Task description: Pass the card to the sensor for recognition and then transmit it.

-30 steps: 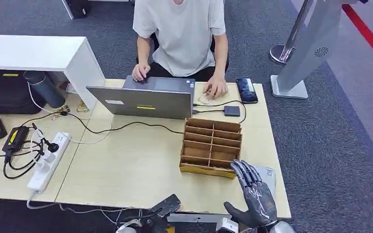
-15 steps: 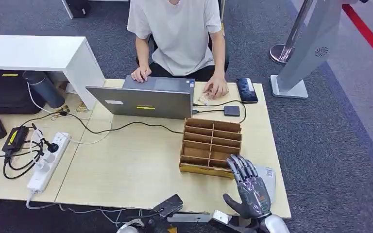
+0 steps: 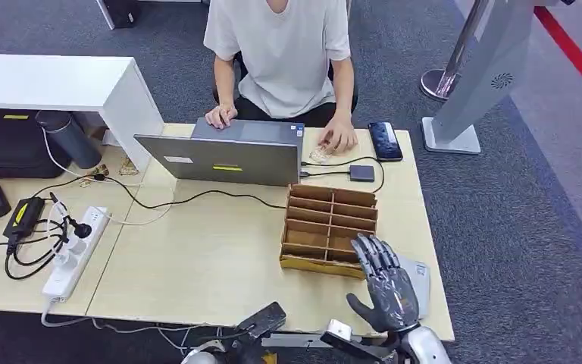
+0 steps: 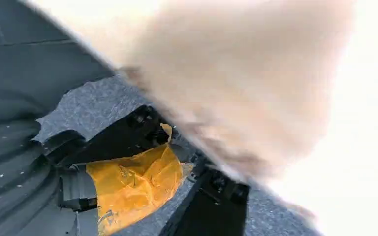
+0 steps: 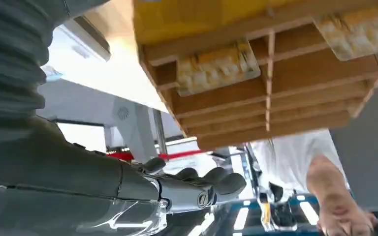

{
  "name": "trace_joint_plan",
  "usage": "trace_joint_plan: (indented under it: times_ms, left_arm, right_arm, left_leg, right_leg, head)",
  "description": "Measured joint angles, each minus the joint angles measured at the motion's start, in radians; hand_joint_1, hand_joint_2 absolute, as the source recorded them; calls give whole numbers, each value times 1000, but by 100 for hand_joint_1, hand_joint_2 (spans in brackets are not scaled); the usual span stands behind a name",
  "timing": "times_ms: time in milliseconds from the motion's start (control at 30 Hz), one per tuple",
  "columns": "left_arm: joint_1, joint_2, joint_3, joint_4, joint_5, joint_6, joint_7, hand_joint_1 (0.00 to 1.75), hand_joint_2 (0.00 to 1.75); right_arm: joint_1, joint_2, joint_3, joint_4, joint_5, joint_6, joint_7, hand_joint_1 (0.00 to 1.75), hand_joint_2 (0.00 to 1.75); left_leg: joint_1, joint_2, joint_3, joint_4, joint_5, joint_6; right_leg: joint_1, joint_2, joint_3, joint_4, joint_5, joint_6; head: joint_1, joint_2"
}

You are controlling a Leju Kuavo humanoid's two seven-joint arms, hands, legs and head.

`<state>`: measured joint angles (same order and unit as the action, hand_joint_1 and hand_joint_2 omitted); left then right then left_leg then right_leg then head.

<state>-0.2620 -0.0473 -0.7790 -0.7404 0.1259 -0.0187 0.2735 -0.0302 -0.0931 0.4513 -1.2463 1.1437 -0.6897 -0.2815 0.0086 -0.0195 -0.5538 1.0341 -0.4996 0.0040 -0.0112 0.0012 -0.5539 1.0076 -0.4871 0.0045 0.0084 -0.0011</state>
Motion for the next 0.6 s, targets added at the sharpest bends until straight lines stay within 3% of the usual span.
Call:
trace_joint_plan:
  times_ms: [600]
  left_arm:
    - [-19, -16, -16, 1, 2, -11, 8, 0, 175]
  right_arm:
    - [-73, 42, -7, 0, -24, -1, 15, 0, 175]
  left_leg:
    - [0, 0, 0, 0, 0, 0]
  right_leg:
    - [0, 0, 0, 0, 0, 0]
  head:
    - [0, 0]
